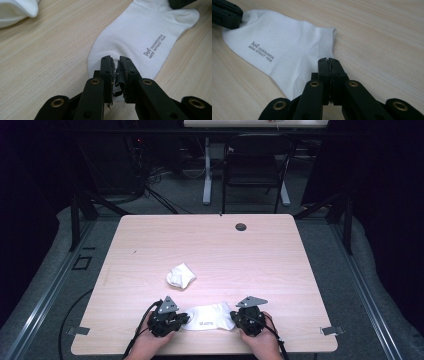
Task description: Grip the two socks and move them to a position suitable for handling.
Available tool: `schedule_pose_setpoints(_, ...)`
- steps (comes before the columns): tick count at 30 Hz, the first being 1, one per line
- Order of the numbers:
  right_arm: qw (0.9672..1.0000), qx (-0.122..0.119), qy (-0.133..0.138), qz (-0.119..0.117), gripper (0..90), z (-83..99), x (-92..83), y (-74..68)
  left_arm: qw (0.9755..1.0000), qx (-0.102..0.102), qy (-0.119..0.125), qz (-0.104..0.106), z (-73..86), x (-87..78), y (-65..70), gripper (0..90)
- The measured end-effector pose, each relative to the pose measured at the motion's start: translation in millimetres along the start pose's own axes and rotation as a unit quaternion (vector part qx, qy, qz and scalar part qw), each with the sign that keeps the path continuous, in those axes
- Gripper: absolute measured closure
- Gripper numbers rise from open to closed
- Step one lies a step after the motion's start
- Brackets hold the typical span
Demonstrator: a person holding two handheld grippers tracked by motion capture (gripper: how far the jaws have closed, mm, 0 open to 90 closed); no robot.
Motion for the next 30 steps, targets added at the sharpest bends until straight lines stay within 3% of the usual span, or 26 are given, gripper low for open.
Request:
schedule_pose_setpoints(12,0.9999,0.004,-0.005,-0.008,90.0,5.3,-3.9,-4.1,0.9999,-0.013,-0.008,0.008,4.6,-6.0,-3.9,81.6)
schedule_pose_setpoints(30,0.9997,0.003,-0.012,-0.021,90.0,8.0,-5.5,-11.0,0.9997,-0.015,-0.018,0.008,8.4,-11.1,-2.1,81.5)
Point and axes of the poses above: each handheld gripper's, and its own axes: x roughly forward along the jaws, z roughly out of its underside, y roughly to its right, the point moved 4 cm from there along x, roughly forward along the jaws, and after that the axes turned 3 degrees about -z, right-handed, at the moved point
